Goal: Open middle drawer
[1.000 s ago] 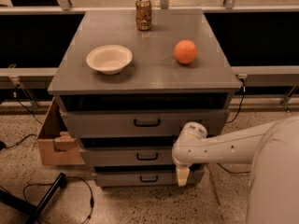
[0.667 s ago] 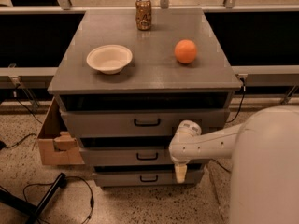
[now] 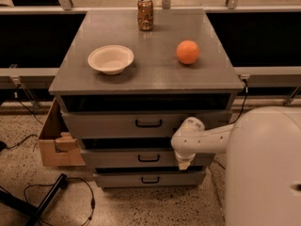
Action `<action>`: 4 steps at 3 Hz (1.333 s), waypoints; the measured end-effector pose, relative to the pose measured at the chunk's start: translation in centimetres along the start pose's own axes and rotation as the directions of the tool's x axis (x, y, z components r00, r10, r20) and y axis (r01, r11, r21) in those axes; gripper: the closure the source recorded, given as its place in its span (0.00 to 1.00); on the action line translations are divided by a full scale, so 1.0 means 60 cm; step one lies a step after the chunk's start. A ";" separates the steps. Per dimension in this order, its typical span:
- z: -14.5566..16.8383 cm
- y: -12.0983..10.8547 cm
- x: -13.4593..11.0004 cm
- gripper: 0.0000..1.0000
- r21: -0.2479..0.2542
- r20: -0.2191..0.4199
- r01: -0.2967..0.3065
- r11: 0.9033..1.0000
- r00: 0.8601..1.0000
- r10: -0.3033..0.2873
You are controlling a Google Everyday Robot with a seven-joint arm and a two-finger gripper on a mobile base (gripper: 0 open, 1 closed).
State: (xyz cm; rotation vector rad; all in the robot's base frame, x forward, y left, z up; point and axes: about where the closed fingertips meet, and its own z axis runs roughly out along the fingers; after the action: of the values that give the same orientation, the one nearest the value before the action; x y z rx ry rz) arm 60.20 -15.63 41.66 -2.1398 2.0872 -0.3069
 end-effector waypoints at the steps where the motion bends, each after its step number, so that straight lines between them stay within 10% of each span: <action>1: -0.047 0.017 0.040 0.69 -0.019 -0.017 -0.024 1.000 1.000 0.023; 4: -0.044 0.022 0.041 0.13 -0.025 -0.018 -0.024 0.999 1.000 0.024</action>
Offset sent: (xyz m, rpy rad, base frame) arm -0.0146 -0.0208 0.0235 -0.0104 0.0161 -0.0253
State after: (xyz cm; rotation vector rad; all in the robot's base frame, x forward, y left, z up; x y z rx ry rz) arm 58.36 -18.02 44.01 -2.1323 2.1361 -0.2994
